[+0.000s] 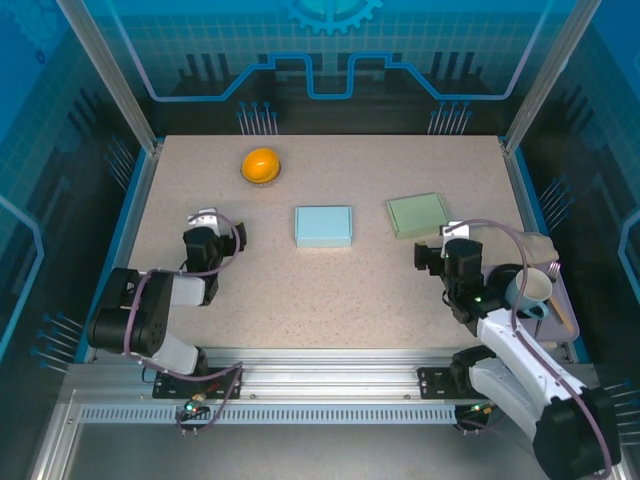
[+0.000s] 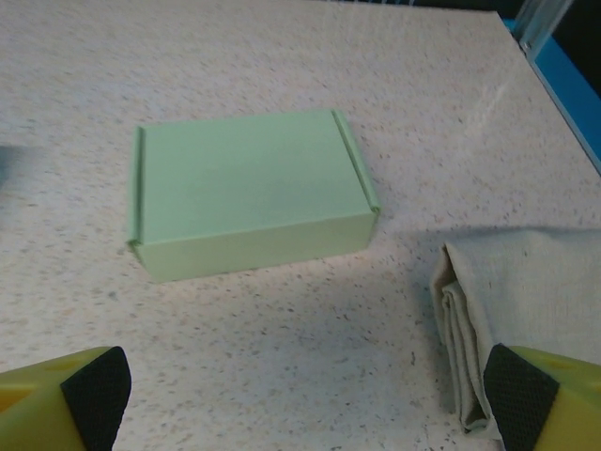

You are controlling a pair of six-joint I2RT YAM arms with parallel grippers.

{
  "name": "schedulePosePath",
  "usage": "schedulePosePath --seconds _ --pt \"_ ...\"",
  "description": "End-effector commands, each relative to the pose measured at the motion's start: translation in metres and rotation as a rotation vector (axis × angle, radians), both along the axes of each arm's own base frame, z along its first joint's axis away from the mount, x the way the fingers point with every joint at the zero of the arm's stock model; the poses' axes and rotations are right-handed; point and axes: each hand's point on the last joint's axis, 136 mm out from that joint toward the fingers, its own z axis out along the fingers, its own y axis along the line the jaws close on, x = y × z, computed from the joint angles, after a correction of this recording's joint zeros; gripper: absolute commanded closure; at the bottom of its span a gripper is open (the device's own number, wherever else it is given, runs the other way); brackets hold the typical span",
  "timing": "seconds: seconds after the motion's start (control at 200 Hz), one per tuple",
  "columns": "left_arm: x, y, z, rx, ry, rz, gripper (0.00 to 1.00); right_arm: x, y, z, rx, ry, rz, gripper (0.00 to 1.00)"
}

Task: Fold the paper box

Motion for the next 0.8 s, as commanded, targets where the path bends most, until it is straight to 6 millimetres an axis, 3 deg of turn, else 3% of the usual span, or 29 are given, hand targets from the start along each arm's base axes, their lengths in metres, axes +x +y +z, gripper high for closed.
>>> schedulePosePath --seconds 0.0,0.035,0.13,0.24,0.355,0.42,0.525,0.59,0.66,0.735,0.79 --pt "0.006 -0.003 0.007 0.011 -0.014 -0.035 0.01 0.029 -0.01 0.021 0.049 -0.14 -0.022 0.0" --pt "0.006 -0.003 0.006 0.009 -0.006 -0.037 0.01 0.037 -0.015 0.021 0.065 -0.153 -0.026 0.0" --pt "0.007 -0.007 0.006 0.016 -0.005 -0.059 0.01 0.053 -0.03 -0.003 0.105 -0.099 -0.072 0.0" --pt "0.008 -0.009 0.007 0.015 -0.004 -0.073 0.01 0.069 -0.034 -0.021 0.097 -0.078 -0.074 0.0" --pt "0.008 -0.01 0.006 0.015 -0.002 -0.076 0.01 0.084 -0.028 -0.013 0.032 -0.146 -0.016 0.0" --pt "0.008 -0.01 0.006 0.014 0.0 -0.078 0.01 0.087 -0.026 -0.024 0.034 -0.156 -0.001 0.0" --pt "0.008 -0.01 0.006 0.014 0.0 -0.079 0.01 0.08 0.009 -0.031 -0.02 -0.197 0.169 0.0" --pt "0.008 -0.011 0.006 0.014 -0.002 -0.08 0.01 0.077 0.02 -0.028 -0.037 -0.24 0.227 0.0" --pt "0.008 -0.011 0.006 0.014 -0.002 -0.08 0.01 0.081 0.024 -0.032 -0.029 -0.206 0.256 0.0" --pt "0.008 -0.01 0.006 0.014 -0.001 -0.079 0.01 0.098 0.014 -0.039 0.001 -0.111 0.211 0.0" --pt "0.008 -0.011 0.006 0.013 0.001 -0.081 0.01 0.095 0.009 -0.039 0.07 -0.126 0.237 0.0"
